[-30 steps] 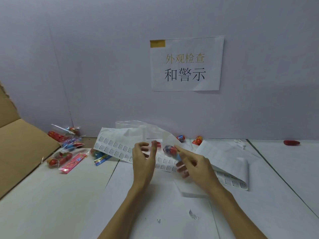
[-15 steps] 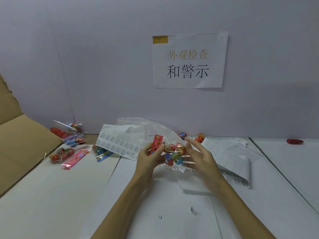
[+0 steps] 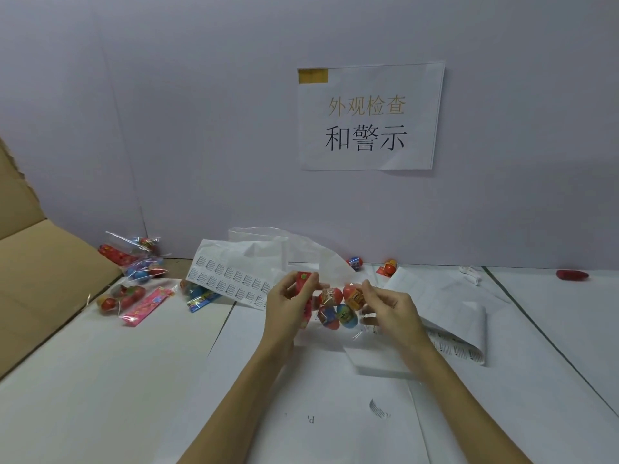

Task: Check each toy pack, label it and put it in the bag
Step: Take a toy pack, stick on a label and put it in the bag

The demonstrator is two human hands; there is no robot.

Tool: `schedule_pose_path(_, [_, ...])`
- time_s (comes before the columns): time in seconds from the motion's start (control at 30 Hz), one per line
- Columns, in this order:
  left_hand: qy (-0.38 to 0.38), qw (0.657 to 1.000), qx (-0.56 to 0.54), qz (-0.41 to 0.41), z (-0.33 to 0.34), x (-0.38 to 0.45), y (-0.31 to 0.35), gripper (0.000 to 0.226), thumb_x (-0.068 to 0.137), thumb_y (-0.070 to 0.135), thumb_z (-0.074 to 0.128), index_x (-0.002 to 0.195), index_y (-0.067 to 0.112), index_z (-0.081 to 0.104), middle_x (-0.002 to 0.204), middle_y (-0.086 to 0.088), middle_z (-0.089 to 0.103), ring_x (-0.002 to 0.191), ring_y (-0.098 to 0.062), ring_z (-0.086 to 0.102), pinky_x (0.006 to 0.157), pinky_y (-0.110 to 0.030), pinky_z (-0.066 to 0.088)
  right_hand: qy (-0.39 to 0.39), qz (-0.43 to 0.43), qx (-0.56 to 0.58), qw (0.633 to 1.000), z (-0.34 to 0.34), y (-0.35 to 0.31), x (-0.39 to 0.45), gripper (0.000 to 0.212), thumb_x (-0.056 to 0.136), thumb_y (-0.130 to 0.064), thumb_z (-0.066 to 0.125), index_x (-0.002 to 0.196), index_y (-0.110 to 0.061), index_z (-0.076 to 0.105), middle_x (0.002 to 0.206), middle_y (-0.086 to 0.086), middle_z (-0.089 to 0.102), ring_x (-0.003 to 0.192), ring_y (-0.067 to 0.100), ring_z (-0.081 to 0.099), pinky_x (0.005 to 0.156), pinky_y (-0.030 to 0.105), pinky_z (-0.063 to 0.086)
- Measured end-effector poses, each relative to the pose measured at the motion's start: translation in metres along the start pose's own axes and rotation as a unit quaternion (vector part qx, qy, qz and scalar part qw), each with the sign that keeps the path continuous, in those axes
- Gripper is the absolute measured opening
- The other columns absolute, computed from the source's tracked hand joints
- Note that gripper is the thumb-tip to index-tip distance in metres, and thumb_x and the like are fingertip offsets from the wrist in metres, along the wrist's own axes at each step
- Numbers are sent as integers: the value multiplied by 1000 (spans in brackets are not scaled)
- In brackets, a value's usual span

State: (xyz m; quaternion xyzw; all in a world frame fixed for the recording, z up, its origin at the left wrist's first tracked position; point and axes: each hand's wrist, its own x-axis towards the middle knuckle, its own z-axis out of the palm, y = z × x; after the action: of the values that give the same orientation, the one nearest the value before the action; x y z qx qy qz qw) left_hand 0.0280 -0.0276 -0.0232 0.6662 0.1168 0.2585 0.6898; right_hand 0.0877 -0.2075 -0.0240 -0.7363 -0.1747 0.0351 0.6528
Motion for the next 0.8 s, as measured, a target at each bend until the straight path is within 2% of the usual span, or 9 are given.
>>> schedule_pose_path(0.07, [35, 998, 32, 27, 1, 2, -4, 12, 95, 38, 73, 92, 27, 78, 97, 4, 77, 88, -12, 72, 66, -13, 54, 35, -77, -107, 991, -4, 1, -1, 47, 89, -62, 54, 88, -23, 81, 59, -2, 65, 55, 11, 63, 52, 26, 53])
schedule_pose_path(0.13, [80, 992, 77, 61, 0, 4, -7, 15, 92, 41, 75, 92, 26, 77, 99, 0, 70, 85, -16, 64, 70, -11, 48, 5, -83, -29, 996, -3, -1, -4, 36, 92, -56, 57, 104, -31, 82, 60, 1, 68, 52, 13, 65, 55, 27, 56])
schedule_pose_path(0.2, [63, 997, 45, 31, -1, 4, -4, 37, 94, 54, 63, 102, 20, 73, 96, -3, 70, 82, -20, 65, 70, -19, 52, -50, -90, 51, 993, -1, -1, -3, 35, 95, -44, 61, 125, -31, 75, 80, 5, 77, 73, 22, 76, 74, 35, 64])
schedule_pose_path(0.27, [5, 992, -99, -81, 1, 4, 3, 55, 99, 61, 50, 119, 12, 66, 107, -12, 73, 91, -30, 73, 79, -33, 60, -99, -111, 50, 988, 0, -2, -4, 36, 97, -33, 66, 132, -30, 71, 103, 1, 80, 93, 23, 78, 87, 33, 63])
schedule_pose_path(0.33, [-18, 976, -190, -108, 1, 4, 3, 52, 100, 47, 60, 131, 6, 60, 124, -23, 70, 106, -37, 73, 87, -39, 62, -154, -106, 27, 982, -1, -2, -4, 37, 99, -21, 70, 133, -36, 70, 117, -5, 77, 105, 21, 76, 92, 34, 61])
schedule_pose_path(0.4, [7, 977, -196, -80, 0, 3, 2, 47, 94, 22, 74, 136, 8, 58, 129, -23, 68, 106, -34, 73, 78, -31, 62, -195, -88, 30, 976, -1, -2, -6, 49, 100, -19, 70, 142, -42, 61, 120, -3, 77, 109, 20, 74, 94, 37, 61])
schedule_pose_path(0.5, [-11, 979, -197, -59, -5, 3, 0, 61, 80, 13, 83, 136, 18, 60, 123, -12, 72, 104, -31, 75, 74, -32, 62, -142, -7, 88, 986, 4, -6, -6, 70, 94, -43, 68, 154, -47, 30, 107, 5, 80, 98, 26, 78, 86, 40, 64])
schedule_pose_path(0.63, [-51, 984, -164, -50, -5, 4, 0, 51, 76, 20, 87, 125, 21, 71, 117, -12, 76, 104, -32, 76, 78, -35, 63, -91, 58, 108, 988, 2, -6, -4, 58, 89, -54, 64, 136, -19, 66, 95, 14, 80, 87, 33, 79, 81, 49, 65])
schedule_pose_path(0.8, [-48, 981, -181, -56, -8, 7, -3, 30, 87, 28, 79, 115, 17, 78, 118, -8, 77, 105, -27, 76, 85, -32, 60, -71, 100, 214, 969, 0, -4, -4, 33, 90, -32, 73, 120, -20, 77, 107, 10, 80, 96, 33, 78, 76, 38, 65])
